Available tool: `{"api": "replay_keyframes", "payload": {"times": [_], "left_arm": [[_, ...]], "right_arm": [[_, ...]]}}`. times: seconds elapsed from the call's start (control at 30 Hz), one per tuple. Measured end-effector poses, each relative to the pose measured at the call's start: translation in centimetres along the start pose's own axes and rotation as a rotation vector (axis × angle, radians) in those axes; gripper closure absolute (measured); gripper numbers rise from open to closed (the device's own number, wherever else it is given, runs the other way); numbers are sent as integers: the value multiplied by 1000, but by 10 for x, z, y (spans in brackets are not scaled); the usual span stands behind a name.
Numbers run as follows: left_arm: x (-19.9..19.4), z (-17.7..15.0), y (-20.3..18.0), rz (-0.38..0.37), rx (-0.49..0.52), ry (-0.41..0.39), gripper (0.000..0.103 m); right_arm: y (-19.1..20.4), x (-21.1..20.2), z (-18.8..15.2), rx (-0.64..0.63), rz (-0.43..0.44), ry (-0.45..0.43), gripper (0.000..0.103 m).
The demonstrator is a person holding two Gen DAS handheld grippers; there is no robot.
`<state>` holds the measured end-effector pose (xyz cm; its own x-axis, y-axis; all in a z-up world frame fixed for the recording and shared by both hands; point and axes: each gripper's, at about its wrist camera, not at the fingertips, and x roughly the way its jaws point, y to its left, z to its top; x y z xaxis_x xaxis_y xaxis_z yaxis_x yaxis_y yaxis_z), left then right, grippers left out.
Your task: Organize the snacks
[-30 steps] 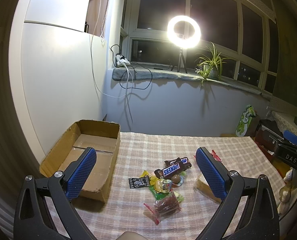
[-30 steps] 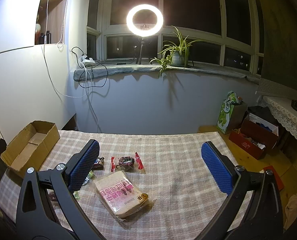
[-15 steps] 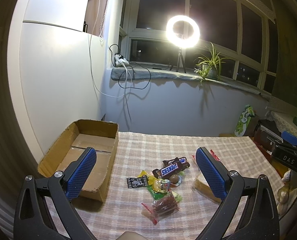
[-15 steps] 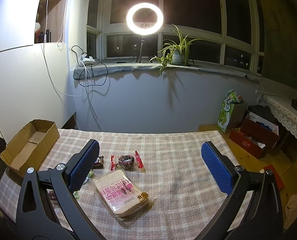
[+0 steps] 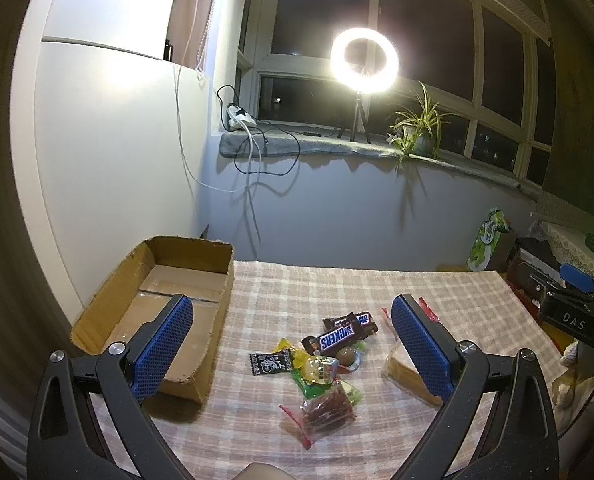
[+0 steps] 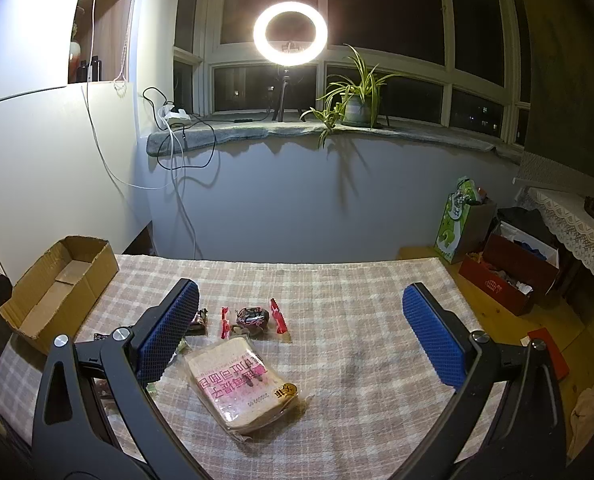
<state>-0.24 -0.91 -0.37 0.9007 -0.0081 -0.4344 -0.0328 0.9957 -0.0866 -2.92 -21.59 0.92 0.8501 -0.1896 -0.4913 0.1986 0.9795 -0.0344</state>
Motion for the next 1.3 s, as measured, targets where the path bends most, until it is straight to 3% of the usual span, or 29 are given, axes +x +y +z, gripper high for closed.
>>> {"api": "replay_keyframes", "payload": {"times": [0.33, 0.73, 1.03, 1.3], "left_arm": [[15, -9, -2, -41, -15, 57, 4], [45, -28, -15, -146, -38, 183, 4], [64, -47, -30, -219, -68, 276, 4], [84, -63, -46, -295, -85, 362, 4]], "right_arm": [[-6, 22, -4, 1, 9, 58, 0], [-27, 74, -26, 9, 108, 243, 0], [-35, 107, -34, 39, 287, 381, 0], [-21, 135, -46, -24, 449, 525, 0]]}}
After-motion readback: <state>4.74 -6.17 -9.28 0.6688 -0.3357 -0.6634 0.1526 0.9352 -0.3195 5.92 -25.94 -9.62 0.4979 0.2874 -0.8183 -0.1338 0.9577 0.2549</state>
